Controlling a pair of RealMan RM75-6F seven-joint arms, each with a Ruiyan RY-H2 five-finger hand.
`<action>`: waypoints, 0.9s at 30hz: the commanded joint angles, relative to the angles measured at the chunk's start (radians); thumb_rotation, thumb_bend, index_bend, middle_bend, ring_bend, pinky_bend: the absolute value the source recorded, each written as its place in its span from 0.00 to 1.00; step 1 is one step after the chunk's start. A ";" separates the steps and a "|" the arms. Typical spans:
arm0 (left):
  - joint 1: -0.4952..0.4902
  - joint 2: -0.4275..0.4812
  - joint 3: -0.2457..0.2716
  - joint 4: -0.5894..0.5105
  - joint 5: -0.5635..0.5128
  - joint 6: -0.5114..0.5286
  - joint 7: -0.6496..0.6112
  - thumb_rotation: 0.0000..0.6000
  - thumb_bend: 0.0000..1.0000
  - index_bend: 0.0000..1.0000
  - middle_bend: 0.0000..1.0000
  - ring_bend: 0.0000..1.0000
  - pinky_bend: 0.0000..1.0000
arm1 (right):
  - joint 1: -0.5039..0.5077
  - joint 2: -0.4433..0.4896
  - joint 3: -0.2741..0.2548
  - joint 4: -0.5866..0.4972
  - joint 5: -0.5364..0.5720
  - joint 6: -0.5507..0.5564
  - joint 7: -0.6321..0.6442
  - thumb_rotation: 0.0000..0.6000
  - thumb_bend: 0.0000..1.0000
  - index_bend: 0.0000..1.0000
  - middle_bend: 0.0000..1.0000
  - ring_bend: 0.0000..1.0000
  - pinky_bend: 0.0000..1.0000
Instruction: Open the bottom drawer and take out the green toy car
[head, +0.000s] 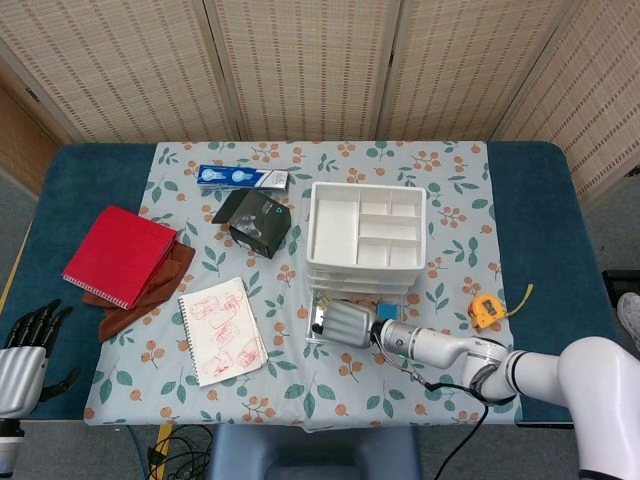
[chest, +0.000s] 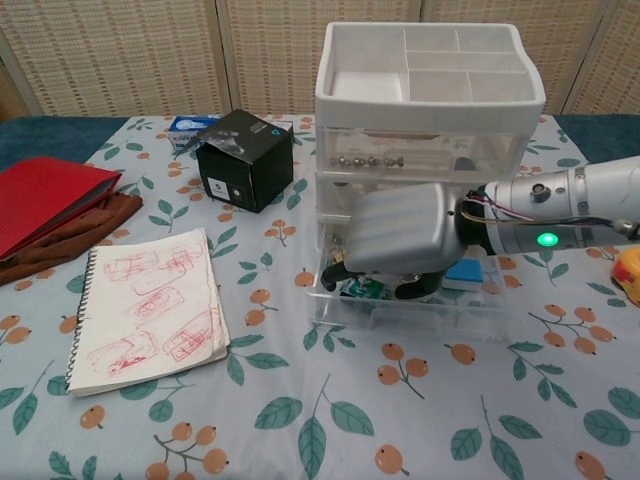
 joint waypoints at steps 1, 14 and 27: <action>0.000 0.000 0.000 0.001 -0.001 0.000 -0.001 1.00 0.23 0.10 0.05 0.07 0.09 | 0.002 -0.006 0.001 0.007 0.006 -0.006 -0.004 1.00 0.34 0.20 0.84 1.00 1.00; 0.001 -0.003 -0.001 0.007 0.001 0.001 -0.008 1.00 0.23 0.12 0.05 0.07 0.09 | 0.004 -0.037 -0.001 0.040 0.014 -0.004 -0.027 1.00 0.31 0.21 0.84 1.00 1.00; 0.002 -0.004 -0.002 0.020 -0.003 0.000 -0.022 1.00 0.23 0.12 0.05 0.07 0.09 | -0.007 -0.085 -0.003 0.089 0.015 0.027 -0.042 1.00 0.35 0.31 0.85 1.00 1.00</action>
